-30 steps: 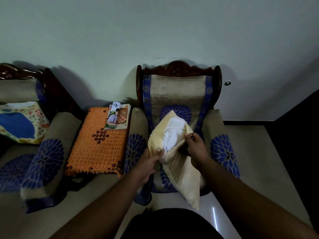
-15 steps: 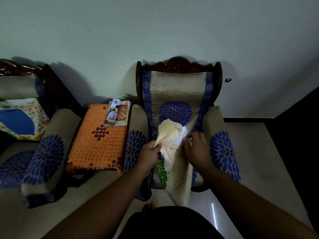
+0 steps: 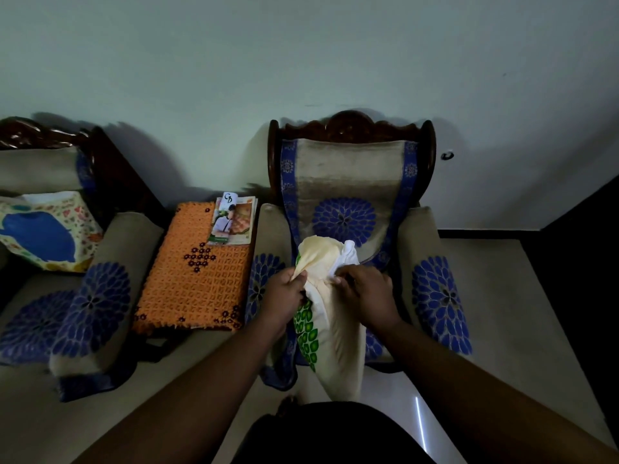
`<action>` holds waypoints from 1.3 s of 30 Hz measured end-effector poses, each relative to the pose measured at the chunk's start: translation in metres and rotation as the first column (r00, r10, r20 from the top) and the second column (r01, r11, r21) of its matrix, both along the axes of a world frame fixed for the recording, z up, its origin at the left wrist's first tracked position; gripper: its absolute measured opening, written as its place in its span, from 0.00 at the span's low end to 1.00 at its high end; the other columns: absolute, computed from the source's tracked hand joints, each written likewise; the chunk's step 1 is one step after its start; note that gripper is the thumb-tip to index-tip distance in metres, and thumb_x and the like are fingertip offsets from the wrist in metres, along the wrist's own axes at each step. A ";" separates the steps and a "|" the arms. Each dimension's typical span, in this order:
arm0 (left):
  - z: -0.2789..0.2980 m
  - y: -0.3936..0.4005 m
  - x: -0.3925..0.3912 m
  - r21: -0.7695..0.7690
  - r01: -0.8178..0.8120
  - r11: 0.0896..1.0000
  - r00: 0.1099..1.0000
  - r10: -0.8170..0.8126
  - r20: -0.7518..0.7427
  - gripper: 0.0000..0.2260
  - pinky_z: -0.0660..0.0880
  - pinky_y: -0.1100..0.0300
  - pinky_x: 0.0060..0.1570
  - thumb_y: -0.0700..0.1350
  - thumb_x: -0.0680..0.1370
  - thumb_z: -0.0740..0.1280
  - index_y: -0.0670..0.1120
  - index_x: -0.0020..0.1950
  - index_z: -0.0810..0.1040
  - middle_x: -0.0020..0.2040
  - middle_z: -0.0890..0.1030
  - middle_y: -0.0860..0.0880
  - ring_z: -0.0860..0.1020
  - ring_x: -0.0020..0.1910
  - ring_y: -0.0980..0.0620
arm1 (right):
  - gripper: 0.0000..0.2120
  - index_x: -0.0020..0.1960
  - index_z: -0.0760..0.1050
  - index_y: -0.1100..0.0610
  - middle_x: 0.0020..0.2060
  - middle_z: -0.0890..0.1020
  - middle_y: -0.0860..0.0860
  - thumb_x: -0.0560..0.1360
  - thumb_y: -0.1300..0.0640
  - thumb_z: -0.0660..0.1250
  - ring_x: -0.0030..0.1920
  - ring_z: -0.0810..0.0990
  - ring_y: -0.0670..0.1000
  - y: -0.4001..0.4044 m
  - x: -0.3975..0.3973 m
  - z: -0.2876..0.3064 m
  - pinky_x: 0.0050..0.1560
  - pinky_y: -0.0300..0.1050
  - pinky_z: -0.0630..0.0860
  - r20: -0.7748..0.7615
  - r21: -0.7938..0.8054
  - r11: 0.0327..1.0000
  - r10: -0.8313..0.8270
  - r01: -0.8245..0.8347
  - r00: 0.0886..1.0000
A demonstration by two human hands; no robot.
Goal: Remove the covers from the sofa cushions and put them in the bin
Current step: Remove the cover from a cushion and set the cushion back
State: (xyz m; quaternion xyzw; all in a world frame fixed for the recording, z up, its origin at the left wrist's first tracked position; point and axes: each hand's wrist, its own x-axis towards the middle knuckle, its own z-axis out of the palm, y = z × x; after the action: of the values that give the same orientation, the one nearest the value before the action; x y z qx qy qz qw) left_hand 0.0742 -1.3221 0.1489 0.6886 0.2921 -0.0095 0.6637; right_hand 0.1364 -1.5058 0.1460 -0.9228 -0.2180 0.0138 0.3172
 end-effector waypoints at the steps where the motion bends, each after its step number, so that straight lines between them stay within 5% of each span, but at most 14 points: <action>1: 0.000 0.000 0.000 0.003 -0.005 1.000 1.000 0.005 -0.005 0.06 0.78 0.53 0.41 0.47 0.83 0.65 0.49 0.50 0.81 0.41 0.84 0.48 0.82 0.38 0.51 | 0.11 0.54 0.80 0.43 0.50 0.82 0.41 0.79 0.40 0.64 0.55 0.74 0.47 0.001 0.000 -0.001 0.52 0.46 0.62 0.004 -0.064 0.998 0.010 -0.010 1.000; 6: 0.001 0.000 0.001 0.067 0.005 0.998 1.000 -0.003 -0.030 0.07 0.80 0.46 0.49 0.48 0.82 0.65 0.53 0.46 0.81 0.45 0.84 0.47 0.83 0.47 0.43 | 0.10 0.47 0.77 0.45 0.47 0.76 0.42 0.76 0.40 0.68 0.55 0.71 0.50 0.008 0.002 -0.008 0.54 0.49 0.68 -0.176 -0.015 0.998 0.056 -0.060 0.983; 9: 0.003 0.005 0.001 0.189 -0.021 0.982 1.000 0.018 0.014 0.10 0.79 0.47 0.48 0.52 0.82 0.64 0.51 0.46 0.80 0.43 0.83 0.47 0.82 0.45 0.45 | 0.08 0.45 0.78 0.49 0.44 0.77 0.44 0.78 0.45 0.70 0.51 0.73 0.45 0.011 0.003 0.000 0.52 0.46 0.71 -0.186 0.182 0.978 0.137 -0.103 0.973; 12: -0.001 0.007 -0.002 0.274 -0.104 0.956 0.995 0.097 0.038 0.15 0.78 0.52 0.48 0.57 0.81 0.64 0.48 0.58 0.81 0.47 0.83 0.51 0.82 0.48 0.49 | 0.06 0.45 0.77 0.53 0.41 0.81 0.47 0.80 0.52 0.69 0.45 0.78 0.44 0.012 0.004 0.013 0.47 0.42 0.75 -0.310 0.362 0.929 0.199 -0.078 0.930; 15: -0.005 0.000 -0.005 0.358 -0.057 0.932 0.998 0.068 -0.019 0.26 0.77 0.54 0.52 0.63 0.77 0.67 0.48 0.68 0.73 0.60 0.80 0.48 0.80 0.56 0.48 | 0.04 0.46 0.77 0.50 0.40 0.82 0.46 0.80 0.53 0.67 0.42 0.80 0.45 0.015 0.003 0.009 0.45 0.49 0.78 -0.337 0.303 0.944 0.232 -0.128 0.912; 16: -0.005 -0.002 -0.005 0.450 -0.024 0.893 0.997 0.055 -0.056 0.30 0.75 0.55 0.54 0.64 0.76 0.68 0.47 0.71 0.70 0.66 0.76 0.45 0.77 0.60 0.46 | 0.04 0.47 0.77 0.49 0.40 0.82 0.46 0.81 0.52 0.66 0.42 0.80 0.45 0.016 0.000 0.005 0.45 0.50 0.78 -0.338 0.277 0.947 0.256 -0.165 0.906; 18: 0.003 -0.002 -0.002 0.758 0.049 0.650 0.997 0.015 -0.077 0.35 0.71 0.50 0.59 0.65 0.74 0.68 0.48 0.74 0.64 0.73 0.66 0.43 0.69 0.67 0.43 | 0.05 0.46 0.74 0.48 0.39 0.81 0.45 0.82 0.52 0.65 0.40 0.78 0.44 0.018 -0.010 0.001 0.44 0.48 0.76 -0.349 0.291 0.937 0.292 -0.193 0.890; 20: 0.015 0.000 0.006 0.943 0.155 0.295 0.979 -0.173 -0.107 0.29 0.69 0.46 0.60 0.64 0.74 0.66 0.52 0.71 0.67 0.70 0.68 0.45 0.68 0.66 0.43 | 0.07 0.45 0.73 0.47 0.39 0.80 0.48 0.81 0.49 0.65 0.40 0.78 0.47 0.019 -0.019 -0.005 0.44 0.49 0.76 -0.386 0.335 0.932 0.269 -0.138 0.882; 22: 0.021 0.002 0.013 0.951 0.298 0.077 0.903 -0.346 -0.255 0.18 0.65 0.47 0.56 0.62 0.76 0.63 0.55 0.62 0.72 0.61 0.73 0.50 0.70 0.61 0.46 | 0.08 0.46 0.73 0.48 0.40 0.80 0.52 0.80 0.45 0.64 0.41 0.79 0.56 0.016 -0.024 -0.012 0.46 0.60 0.77 -0.426 0.367 0.925 0.266 -0.104 0.865; 26: 0.026 -0.001 0.021 0.817 0.575 0.041 0.727 -0.483 -0.487 0.14 0.68 0.49 0.55 0.62 0.77 0.64 0.54 0.54 0.74 0.52 0.79 0.52 0.75 0.54 0.47 | 0.07 0.47 0.74 0.51 0.44 0.82 0.52 0.81 0.49 0.65 0.45 0.80 0.54 0.007 -0.032 -0.026 0.49 0.60 0.77 -0.499 0.437 0.897 0.299 -0.062 0.814; 31: 0.031 -0.015 0.038 0.736 0.666 -0.118 0.616 -0.469 -0.633 0.11 0.73 0.54 0.45 0.52 0.79 0.67 0.45 0.53 0.79 0.52 0.82 0.46 0.80 0.52 0.45 | 0.05 0.48 0.75 0.57 0.42 0.82 0.50 0.81 0.57 0.66 0.45 0.79 0.47 0.005 -0.034 -0.030 0.50 0.51 0.77 -0.521 0.484 0.875 0.285 0.004 0.805; 34: 0.032 -0.017 0.036 0.720 0.694 0.001 0.632 -0.481 -0.608 0.08 0.72 0.54 0.46 0.47 0.79 0.68 0.42 0.52 0.80 0.50 0.82 0.45 0.80 0.51 0.45 | 0.06 0.52 0.74 0.58 0.47 0.83 0.56 0.83 0.55 0.64 0.50 0.83 0.52 0.003 -0.032 -0.028 0.55 0.50 0.80 -0.561 0.507 0.858 0.253 0.085 0.788; 36: 0.028 -0.012 0.030 0.738 0.640 0.213 0.719 -0.506 -0.477 0.07 0.69 0.55 0.38 0.45 0.77 0.68 0.41 0.46 0.78 0.42 0.80 0.44 0.80 0.45 0.44 | 0.06 0.58 0.71 0.54 0.48 0.84 0.56 0.83 0.53 0.64 0.50 0.85 0.52 -0.002 -0.029 -0.032 0.53 0.51 0.81 -0.569 0.490 0.858 0.181 0.154 0.802; 39: 0.027 -0.005 0.024 0.662 0.530 0.530 0.829 -0.487 -0.273 0.07 0.76 0.53 0.40 0.42 0.75 0.70 0.40 0.49 0.82 0.42 0.83 0.42 0.81 0.43 0.44 | 0.18 0.69 0.68 0.47 0.54 0.82 0.50 0.81 0.46 0.64 0.51 0.81 0.47 -0.009 -0.020 -0.043 0.52 0.51 0.79 -0.399 0.201 0.977 0.014 0.073 0.917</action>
State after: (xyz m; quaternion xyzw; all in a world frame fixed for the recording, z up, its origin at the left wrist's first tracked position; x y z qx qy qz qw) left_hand 0.0987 -1.3274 0.1757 0.9441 0.0768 -0.1067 0.3023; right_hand 0.1161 -1.5149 0.1028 -0.8649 -0.1351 0.1729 0.4514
